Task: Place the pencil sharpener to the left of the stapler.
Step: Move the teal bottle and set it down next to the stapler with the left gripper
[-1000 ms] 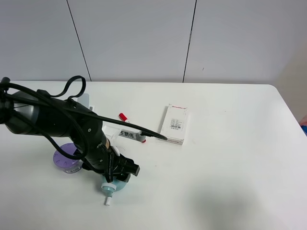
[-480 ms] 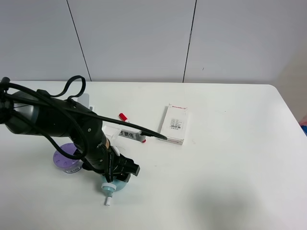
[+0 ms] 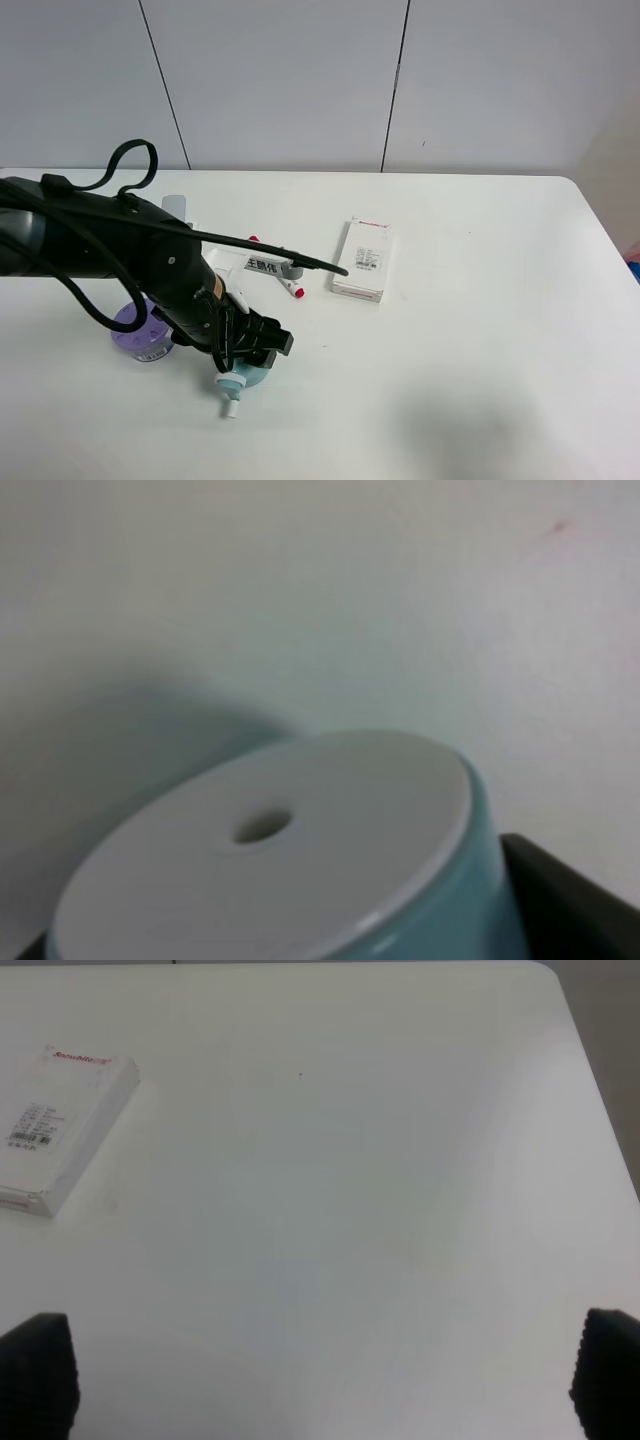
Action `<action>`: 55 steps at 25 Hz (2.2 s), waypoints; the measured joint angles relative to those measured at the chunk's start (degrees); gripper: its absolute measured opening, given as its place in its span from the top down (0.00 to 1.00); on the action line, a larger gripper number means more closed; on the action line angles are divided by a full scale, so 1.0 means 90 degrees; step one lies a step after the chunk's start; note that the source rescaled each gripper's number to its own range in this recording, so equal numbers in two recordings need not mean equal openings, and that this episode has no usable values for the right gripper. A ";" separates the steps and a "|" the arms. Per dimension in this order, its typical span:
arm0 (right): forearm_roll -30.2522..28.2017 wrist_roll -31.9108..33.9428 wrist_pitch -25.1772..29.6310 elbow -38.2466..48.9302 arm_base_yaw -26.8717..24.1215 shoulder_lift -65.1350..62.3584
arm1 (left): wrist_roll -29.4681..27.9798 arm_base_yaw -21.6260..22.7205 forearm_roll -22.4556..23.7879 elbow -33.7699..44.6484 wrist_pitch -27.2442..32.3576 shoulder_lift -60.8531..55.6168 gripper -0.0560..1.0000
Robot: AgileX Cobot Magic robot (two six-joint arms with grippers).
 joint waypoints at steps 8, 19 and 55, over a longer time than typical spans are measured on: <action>0.0000 0.0000 0.0000 0.0000 0.0000 0.0000 | 0.0131 0.0000 0.0010 -0.0463 0.0541 -0.0110 0.94; 0.0000 0.0000 0.0000 0.0000 0.0000 0.0000 | 0.0192 0.0453 0.0663 -0.1513 0.1700 -0.0242 0.95; 0.0000 0.0000 0.0000 0.0000 0.0000 0.0000 | 0.1877 0.4776 0.0756 -0.3391 0.1992 0.1261 0.95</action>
